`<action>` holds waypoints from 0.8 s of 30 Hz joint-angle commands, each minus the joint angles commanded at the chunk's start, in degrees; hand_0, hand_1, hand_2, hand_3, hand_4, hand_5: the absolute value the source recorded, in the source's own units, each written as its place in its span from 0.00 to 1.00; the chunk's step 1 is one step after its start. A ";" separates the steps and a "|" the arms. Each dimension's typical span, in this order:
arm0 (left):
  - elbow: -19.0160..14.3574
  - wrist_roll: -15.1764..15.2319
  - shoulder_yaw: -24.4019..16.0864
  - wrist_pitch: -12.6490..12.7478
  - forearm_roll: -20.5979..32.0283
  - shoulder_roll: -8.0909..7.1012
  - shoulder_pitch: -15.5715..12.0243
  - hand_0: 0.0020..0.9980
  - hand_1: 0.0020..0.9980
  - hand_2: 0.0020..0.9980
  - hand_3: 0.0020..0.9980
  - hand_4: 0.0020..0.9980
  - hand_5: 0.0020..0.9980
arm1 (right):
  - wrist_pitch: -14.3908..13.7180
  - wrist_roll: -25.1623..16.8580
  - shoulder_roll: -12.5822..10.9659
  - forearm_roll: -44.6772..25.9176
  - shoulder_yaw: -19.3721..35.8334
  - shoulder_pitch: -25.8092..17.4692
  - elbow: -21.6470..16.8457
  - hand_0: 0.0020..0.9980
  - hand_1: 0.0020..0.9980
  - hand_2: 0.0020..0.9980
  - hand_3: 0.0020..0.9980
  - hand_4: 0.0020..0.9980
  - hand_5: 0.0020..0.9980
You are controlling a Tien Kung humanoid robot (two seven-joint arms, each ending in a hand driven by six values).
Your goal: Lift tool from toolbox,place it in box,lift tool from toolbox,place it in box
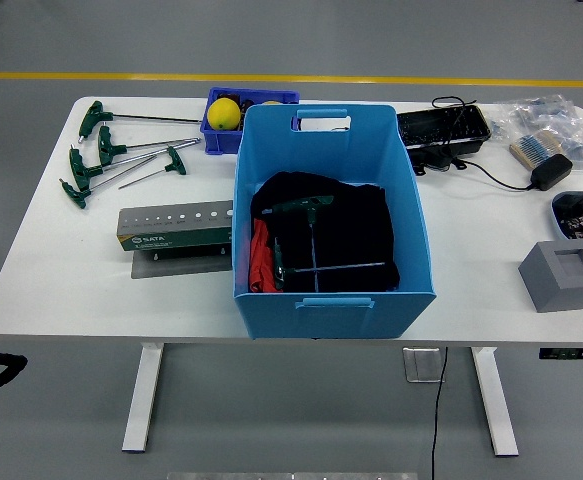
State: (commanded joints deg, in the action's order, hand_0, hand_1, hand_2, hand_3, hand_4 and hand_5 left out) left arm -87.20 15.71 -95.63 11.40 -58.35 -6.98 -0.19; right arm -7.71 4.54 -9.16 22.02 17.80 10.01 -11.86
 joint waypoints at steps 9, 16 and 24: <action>-0.98 2.84 -3.22 3.10 6.92 2.63 -4.18 0.75 0.77 0.85 0.72 0.89 0.85 | -0.13 0.05 -0.17 -0.02 -0.61 0.21 -0.21 0.68 0.66 0.72 0.57 0.79 0.68; -1.30 1.66 -7.75 -3.78 2.48 4.61 -7.15 0.75 0.77 0.85 0.74 0.90 0.96 | -0.52 0.21 0.27 0.61 -0.46 -0.35 -0.26 0.68 0.66 0.72 0.57 0.79 0.68; -1.11 1.53 -10.57 -4.75 1.45 5.38 -6.57 0.75 0.75 0.84 0.75 0.90 1.00 | -0.74 0.47 0.31 1.34 -0.50 -0.36 -0.47 0.68 0.66 0.73 0.57 0.79 0.68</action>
State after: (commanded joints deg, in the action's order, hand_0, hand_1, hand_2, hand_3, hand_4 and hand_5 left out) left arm -88.31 17.23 -106.20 6.65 -56.90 -1.60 -6.77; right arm -8.45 5.01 -8.84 23.36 17.29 9.65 -12.33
